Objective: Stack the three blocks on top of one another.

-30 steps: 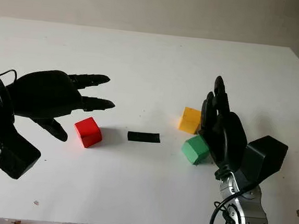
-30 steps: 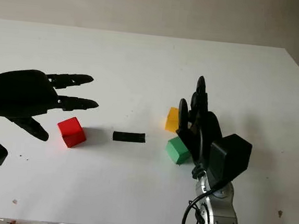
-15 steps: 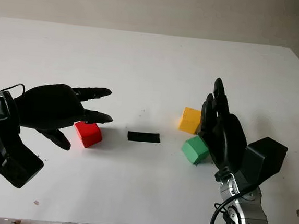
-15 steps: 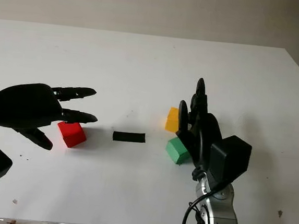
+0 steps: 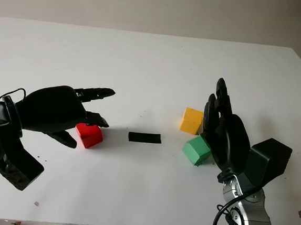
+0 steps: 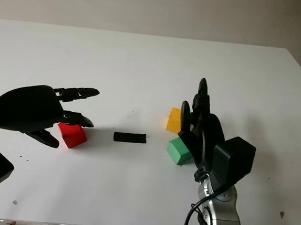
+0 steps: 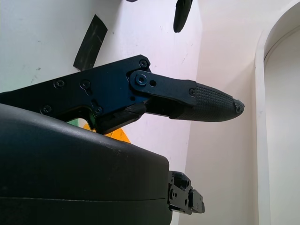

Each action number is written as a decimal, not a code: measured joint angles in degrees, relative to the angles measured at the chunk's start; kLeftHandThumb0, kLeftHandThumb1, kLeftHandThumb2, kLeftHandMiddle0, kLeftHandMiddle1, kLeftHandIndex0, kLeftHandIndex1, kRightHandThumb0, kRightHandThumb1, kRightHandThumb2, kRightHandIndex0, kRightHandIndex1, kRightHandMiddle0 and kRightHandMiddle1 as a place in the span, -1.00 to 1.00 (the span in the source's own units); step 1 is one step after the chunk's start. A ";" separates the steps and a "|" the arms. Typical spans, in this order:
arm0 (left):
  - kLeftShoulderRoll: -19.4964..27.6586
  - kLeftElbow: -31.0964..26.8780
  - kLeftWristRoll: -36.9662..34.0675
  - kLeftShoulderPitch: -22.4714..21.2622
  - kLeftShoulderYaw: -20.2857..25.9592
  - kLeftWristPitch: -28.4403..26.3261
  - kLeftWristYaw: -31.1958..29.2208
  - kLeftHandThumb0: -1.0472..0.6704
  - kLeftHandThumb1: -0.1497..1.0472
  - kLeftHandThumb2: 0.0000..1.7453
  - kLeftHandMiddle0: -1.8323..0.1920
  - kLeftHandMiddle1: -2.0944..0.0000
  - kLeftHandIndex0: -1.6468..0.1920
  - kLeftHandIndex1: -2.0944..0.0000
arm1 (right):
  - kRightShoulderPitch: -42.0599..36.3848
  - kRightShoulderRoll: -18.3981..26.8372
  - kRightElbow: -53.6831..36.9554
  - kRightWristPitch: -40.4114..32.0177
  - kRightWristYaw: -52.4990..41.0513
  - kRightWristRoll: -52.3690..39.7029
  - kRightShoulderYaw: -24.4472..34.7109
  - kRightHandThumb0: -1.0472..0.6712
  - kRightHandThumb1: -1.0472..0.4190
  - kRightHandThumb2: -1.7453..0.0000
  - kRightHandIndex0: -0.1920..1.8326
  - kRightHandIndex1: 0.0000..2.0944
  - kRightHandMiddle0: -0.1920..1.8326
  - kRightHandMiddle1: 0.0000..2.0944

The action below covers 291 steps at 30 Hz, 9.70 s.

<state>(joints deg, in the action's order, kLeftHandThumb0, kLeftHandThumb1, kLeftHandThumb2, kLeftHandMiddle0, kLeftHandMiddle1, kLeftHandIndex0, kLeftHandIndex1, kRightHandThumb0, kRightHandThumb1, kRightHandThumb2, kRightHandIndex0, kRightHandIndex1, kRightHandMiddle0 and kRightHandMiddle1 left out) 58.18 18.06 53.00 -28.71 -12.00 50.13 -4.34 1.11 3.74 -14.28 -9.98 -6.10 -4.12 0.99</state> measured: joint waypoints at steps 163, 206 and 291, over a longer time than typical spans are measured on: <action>-41.67 -6.64 -68.17 11.48 18.65 -43.38 -13.25 -0.71 1.00 -0.28 1.00 1.00 1.00 1.00 | 10.60 12.34 -0.08 -3.64 -2.74 2.63 6.13 -0.59 -1.00 0.41 -1.00 -1.00 -1.00 -0.99; -43.46 -9.54 -64.69 13.35 19.52 -46.22 -11.80 -0.66 1.00 -0.31 1.00 1.00 1.00 1.00 | 53.89 47.28 56.12 64.65 -5.91 52.46 -22.38 -0.18 -0.67 0.93 -0.70 -0.93 -0.42 -0.87; -44.96 -10.34 -60.40 15.95 19.03 -43.99 -10.79 -0.64 1.00 -0.32 0.99 0.95 1.00 0.98 | 57.52 40.81 69.77 64.62 14.09 59.89 -36.32 -0.12 -0.87 0.95 -0.57 -0.95 -0.39 0.19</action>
<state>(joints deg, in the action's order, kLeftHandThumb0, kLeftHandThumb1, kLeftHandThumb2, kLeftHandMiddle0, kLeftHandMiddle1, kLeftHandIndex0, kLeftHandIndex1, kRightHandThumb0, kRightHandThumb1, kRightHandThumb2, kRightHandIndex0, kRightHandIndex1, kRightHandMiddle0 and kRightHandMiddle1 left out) 13.23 7.72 -7.40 -12.76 7.03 6.14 -15.13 58.64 44.55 55.49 54.64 7.99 55.76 -35.33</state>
